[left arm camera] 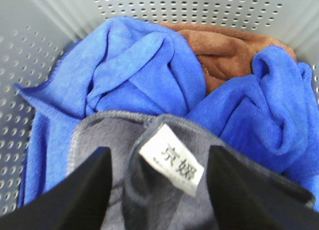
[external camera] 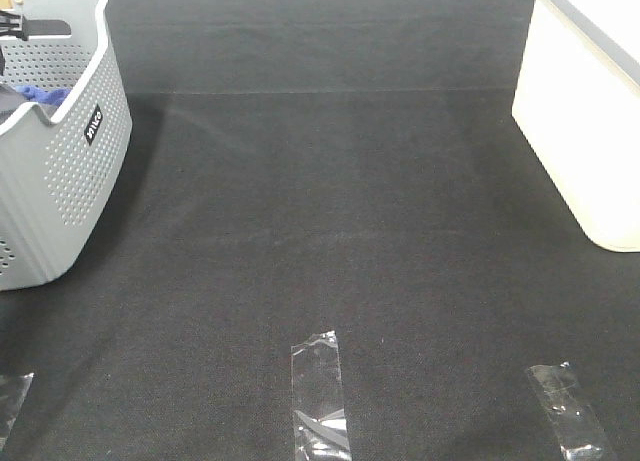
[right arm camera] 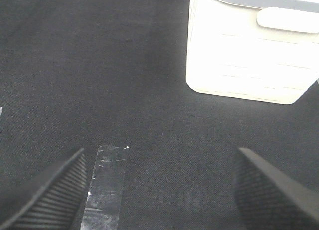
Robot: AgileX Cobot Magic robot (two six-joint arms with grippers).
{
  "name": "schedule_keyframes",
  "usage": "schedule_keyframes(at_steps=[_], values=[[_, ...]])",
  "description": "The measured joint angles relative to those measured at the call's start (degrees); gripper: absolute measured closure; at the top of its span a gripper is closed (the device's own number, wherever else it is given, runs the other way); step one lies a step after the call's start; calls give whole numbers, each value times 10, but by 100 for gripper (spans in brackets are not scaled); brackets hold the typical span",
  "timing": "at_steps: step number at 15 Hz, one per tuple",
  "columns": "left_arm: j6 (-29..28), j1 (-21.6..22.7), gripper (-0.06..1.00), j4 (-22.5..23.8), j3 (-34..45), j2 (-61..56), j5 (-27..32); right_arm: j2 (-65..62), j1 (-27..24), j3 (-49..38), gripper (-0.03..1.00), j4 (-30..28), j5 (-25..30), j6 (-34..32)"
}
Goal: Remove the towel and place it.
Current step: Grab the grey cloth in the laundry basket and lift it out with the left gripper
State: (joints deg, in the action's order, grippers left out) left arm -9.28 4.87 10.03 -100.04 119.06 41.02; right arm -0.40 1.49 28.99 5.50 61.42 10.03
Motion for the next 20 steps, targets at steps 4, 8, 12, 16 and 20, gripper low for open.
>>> schedule_keyframes(at_steps=[4, 8, 12, 16, 20], values=[[0, 0, 50, 0, 0, 9, -5, 0, 0, 0, 21, 0, 0, 0], [5, 0, 88, 0, 0, 9, -6, 0, 0, 0, 21, 0, 0, 0], [32, 0, 94, 0, 0, 2, 13, 0, 0, 0, 21, 0, 0, 0], [100, 0, 94, -6, 0, -85, 20, 0, 0, 0, 21, 0, 0, 0], [121, 0, 94, -37, 0, -191, 26, 0, 0, 0, 21, 0, 0, 0]])
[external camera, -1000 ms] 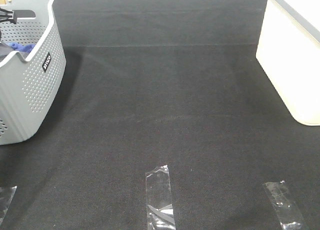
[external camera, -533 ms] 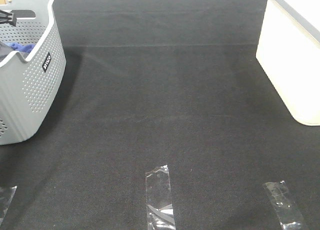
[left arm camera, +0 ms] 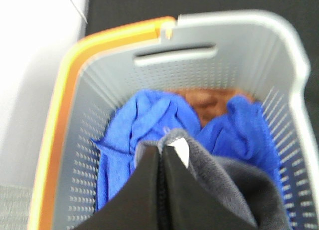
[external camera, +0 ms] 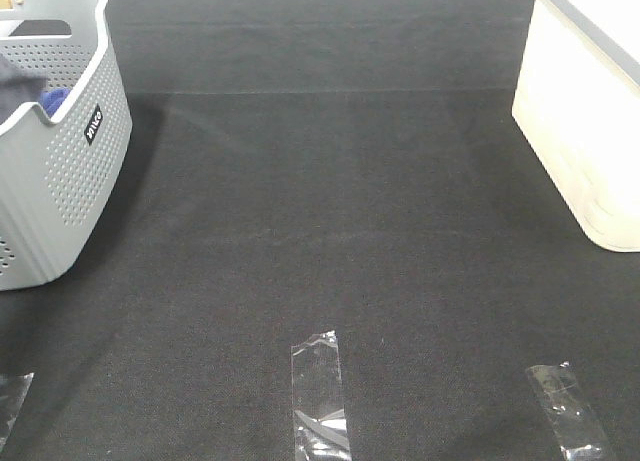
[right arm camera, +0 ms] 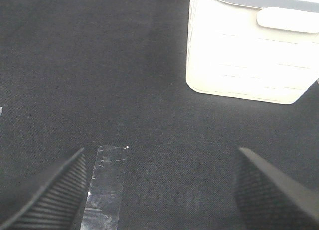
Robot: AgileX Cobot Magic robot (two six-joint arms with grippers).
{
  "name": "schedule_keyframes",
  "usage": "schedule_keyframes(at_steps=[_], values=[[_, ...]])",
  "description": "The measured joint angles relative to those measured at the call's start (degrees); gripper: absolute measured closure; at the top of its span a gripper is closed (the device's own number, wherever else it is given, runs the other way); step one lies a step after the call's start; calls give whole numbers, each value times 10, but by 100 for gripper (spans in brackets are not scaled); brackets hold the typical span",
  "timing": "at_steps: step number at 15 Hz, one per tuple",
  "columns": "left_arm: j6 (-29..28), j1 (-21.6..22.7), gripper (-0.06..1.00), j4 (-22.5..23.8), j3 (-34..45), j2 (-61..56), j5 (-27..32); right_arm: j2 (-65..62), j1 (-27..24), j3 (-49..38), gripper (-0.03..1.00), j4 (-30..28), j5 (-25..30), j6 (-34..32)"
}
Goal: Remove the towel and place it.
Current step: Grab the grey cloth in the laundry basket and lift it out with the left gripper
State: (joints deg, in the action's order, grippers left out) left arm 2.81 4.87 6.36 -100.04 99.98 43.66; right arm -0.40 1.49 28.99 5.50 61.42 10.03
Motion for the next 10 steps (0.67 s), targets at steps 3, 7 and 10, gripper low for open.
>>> schedule_keyframes(at_steps=[3, 7, 10], values=[[23, 0, 94, -54, 0, -74, 1, 0, 0, 0, 21, 0, 0, 0], [76, 0, 94, -163, 0, -147, 5, 0, 0, 0, 21, 0, 0, 0], [116, -2, 94, -240, 0, -177, 17, 0, 0, 0, 21, 0, 0, -2]])
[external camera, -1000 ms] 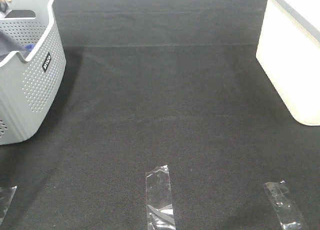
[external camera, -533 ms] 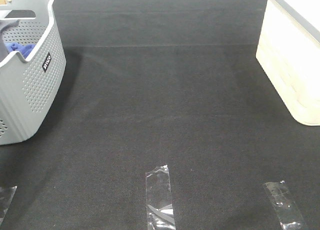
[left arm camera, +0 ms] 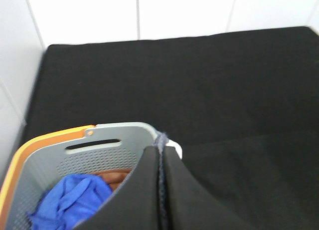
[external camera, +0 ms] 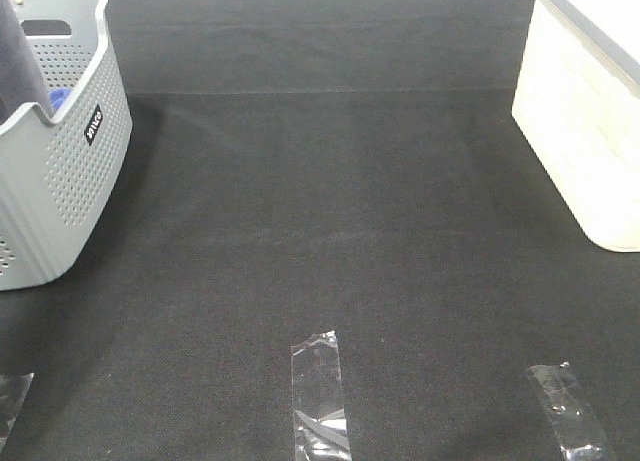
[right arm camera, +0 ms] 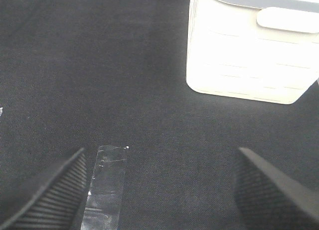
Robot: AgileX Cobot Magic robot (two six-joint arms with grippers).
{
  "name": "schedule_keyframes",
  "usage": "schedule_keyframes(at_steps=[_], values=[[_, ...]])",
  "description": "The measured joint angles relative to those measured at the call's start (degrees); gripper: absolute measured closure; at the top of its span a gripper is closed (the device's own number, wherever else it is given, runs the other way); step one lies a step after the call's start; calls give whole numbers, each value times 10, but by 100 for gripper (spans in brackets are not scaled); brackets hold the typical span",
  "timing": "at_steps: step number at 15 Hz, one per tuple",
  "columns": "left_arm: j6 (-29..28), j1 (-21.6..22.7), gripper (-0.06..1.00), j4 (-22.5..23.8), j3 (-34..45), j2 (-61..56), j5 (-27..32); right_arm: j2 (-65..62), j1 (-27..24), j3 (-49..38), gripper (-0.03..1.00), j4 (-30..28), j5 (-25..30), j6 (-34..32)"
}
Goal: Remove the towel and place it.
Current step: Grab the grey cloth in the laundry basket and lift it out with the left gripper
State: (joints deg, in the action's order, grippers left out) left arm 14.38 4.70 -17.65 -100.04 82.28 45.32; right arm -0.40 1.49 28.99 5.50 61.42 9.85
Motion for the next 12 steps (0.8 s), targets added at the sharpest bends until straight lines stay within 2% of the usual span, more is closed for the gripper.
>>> schedule_keyframes(at_steps=[6, 7, 8, 9, 12], values=[[41, -1, 94, -135, 0, -41, 36, 38, 0, 0, 21, 13, -2, -5], [41, -1, 94, -135, 0, -41, 36, 38, 0, 0, 21, 13, -2, -5], [75, -1, 94, -187, 0, -41, 61, 60, 0, 0, 21, 21, -2, -5], [75, -1, 94, -187, 0, -41, 61, 60, 0, 0, 21, 21, -2, -5], [103, -7, 94, -260, 0, -34, 71, 76, 0, 0, 21, 32, -2, -5]])
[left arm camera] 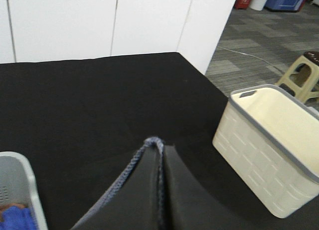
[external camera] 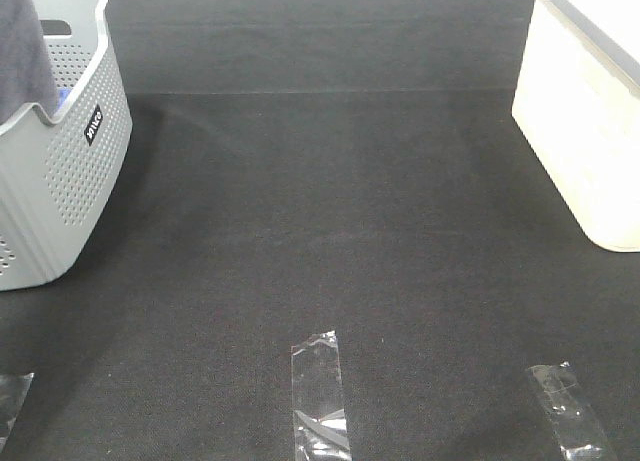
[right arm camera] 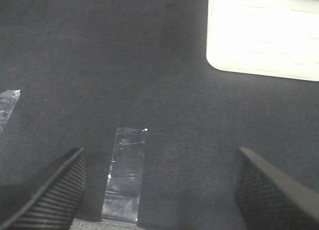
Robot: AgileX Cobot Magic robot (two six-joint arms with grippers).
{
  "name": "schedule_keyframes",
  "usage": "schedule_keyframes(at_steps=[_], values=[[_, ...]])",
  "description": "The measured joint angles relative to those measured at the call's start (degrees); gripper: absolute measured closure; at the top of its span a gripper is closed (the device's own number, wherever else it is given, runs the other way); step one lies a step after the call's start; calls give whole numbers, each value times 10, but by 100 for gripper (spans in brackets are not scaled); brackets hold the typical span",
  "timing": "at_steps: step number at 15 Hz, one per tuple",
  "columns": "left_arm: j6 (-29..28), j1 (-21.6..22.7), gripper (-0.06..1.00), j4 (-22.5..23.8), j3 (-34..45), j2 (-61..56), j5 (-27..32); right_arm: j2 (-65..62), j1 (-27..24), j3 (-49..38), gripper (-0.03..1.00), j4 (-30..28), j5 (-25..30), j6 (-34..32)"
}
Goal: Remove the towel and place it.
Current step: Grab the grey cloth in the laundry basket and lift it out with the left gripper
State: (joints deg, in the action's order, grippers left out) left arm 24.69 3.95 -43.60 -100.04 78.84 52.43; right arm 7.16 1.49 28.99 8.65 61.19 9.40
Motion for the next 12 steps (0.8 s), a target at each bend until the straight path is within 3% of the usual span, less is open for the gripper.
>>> schedule_keyframes(at_steps=[2, 7, 9, 12], values=[[3, -34, 94, -1, 0, 25, -3, 0, 0, 0, 21, 10, 0, 0], [3, -180, 94, 6, 0, 176, -100, 1, 0, 0, 21, 13, 0, 0], [3, -243, 94, 8, 0, 235, -68, 1, 0, 0, 21, 13, 0, 0], [53, -342, 94, 15, 0, 260, 66, 1, 0, 0, 21, 13, 0, 0]])
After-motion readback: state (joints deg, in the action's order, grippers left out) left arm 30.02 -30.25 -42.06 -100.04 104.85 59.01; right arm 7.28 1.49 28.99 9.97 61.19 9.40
